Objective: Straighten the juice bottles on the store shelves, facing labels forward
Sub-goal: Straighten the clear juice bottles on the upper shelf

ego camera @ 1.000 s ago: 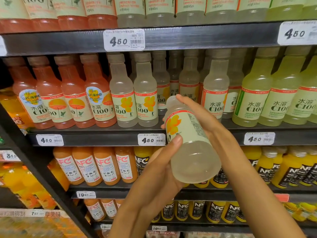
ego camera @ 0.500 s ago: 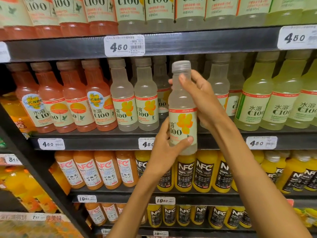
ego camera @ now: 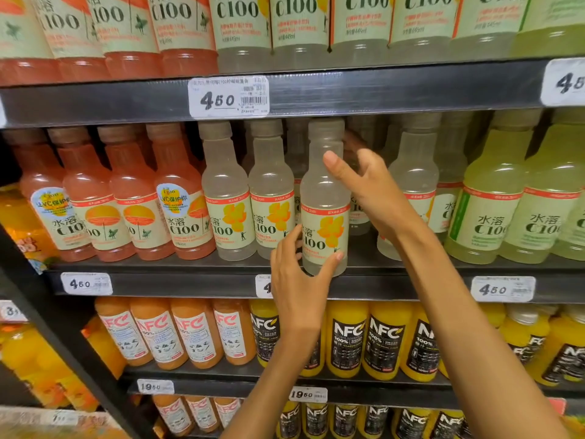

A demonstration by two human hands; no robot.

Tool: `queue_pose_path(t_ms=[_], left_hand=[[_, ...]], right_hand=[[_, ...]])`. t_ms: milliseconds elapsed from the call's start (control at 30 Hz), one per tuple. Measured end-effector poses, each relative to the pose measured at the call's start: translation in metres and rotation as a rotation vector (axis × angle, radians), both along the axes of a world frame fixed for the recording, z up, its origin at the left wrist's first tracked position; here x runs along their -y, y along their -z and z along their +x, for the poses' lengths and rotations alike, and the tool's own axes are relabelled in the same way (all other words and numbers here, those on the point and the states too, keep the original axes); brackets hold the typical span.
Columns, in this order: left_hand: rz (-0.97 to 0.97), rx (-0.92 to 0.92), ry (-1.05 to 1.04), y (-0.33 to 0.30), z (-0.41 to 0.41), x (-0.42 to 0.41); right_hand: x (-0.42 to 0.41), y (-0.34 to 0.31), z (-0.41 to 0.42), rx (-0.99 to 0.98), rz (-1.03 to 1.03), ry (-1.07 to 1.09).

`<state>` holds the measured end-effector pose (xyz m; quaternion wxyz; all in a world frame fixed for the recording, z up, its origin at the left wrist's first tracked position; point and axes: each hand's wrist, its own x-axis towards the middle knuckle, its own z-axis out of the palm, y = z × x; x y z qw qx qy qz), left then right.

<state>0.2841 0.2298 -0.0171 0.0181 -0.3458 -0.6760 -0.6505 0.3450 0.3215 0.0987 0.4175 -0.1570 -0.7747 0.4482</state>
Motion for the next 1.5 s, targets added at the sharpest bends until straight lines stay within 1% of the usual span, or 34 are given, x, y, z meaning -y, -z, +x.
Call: queue_pose_path(t_ms=[67,200,333,433,533,600,633,700,767,833,867,900,933,1000,1033,1100,1200,1267,1400,1500], left_hand=[[-0.025,-0.075,-0.09,0.0,0.002,-0.006],[-0.097,-0.166,-0.223,-0.003,0.004,-0.016],[-0.111,-0.224,-0.263,0.001,0.004,-0.019],[-0.143,-0.23,-0.309,0.0,0.003,-0.02],[-0.17,-0.235,-0.33,-0.002,0.003,-0.021],[-0.182,-0.227,-0.324,-0.003,0.003,-0.021],[-0.185,-0.218,-0.315,-0.003,0.003,-0.02],[-0.17,-0.212,-0.309,-0.006,0.003,-0.019],[-0.093,-0.242,-0.314,-0.01,0.008,-0.017],[0.012,-0.314,-0.298,-0.015,0.017,-0.017],[0.045,-0.347,-0.266,-0.016,0.023,-0.019],[0.056,-0.368,-0.21,-0.018,0.029,-0.022],[0.038,-0.376,-0.134,-0.019,0.035,-0.026],[-0.077,-0.375,0.034,-0.019,0.044,-0.035],[-0.143,-0.371,0.104,-0.018,0.047,-0.038],[-0.224,-0.354,0.198,-0.018,0.048,-0.043],[-0.266,-0.262,0.31,-0.02,0.048,-0.044],[-0.28,-0.183,0.387,-0.021,0.048,-0.04],[-0.21,-0.035,0.509,-0.021,0.056,-0.028],[-0.145,0.056,0.528,-0.022,0.06,-0.01]], right_hand=[[-0.005,-0.001,-0.004,-0.005,0.035,0.082],[-0.005,0.005,-0.013,-0.127,-0.035,0.166],[-0.004,0.011,-0.025,-0.191,-0.146,0.13],[-0.005,0.013,-0.035,-0.244,-0.228,0.105],[-0.006,0.014,-0.04,-0.242,-0.26,0.095],[-0.006,0.014,-0.039,-0.23,-0.258,0.131],[-0.004,0.015,-0.036,-0.212,-0.23,0.179],[0.002,0.021,-0.023,-0.198,-0.108,0.282],[0.008,0.03,-0.002,-0.315,0.053,0.393],[0.008,0.036,0.019,-0.49,0.216,0.604],[0.004,0.038,0.027,-0.528,0.261,0.712],[-0.002,0.038,0.033,-0.502,0.265,0.79],[-0.008,0.037,0.037,-0.417,0.228,0.829],[-0.021,0.036,0.04,-0.182,0.148,0.83],[-0.025,0.036,0.041,-0.097,0.152,0.824],[-0.028,0.036,0.041,-0.035,0.183,0.809],[-0.025,0.032,0.045,-0.082,0.152,0.759],[-0.017,0.03,0.053,-0.167,0.091,0.677],[0.011,0.03,0.067,-0.361,-0.058,0.427],[0.027,0.028,0.073,-0.386,-0.098,0.302]])
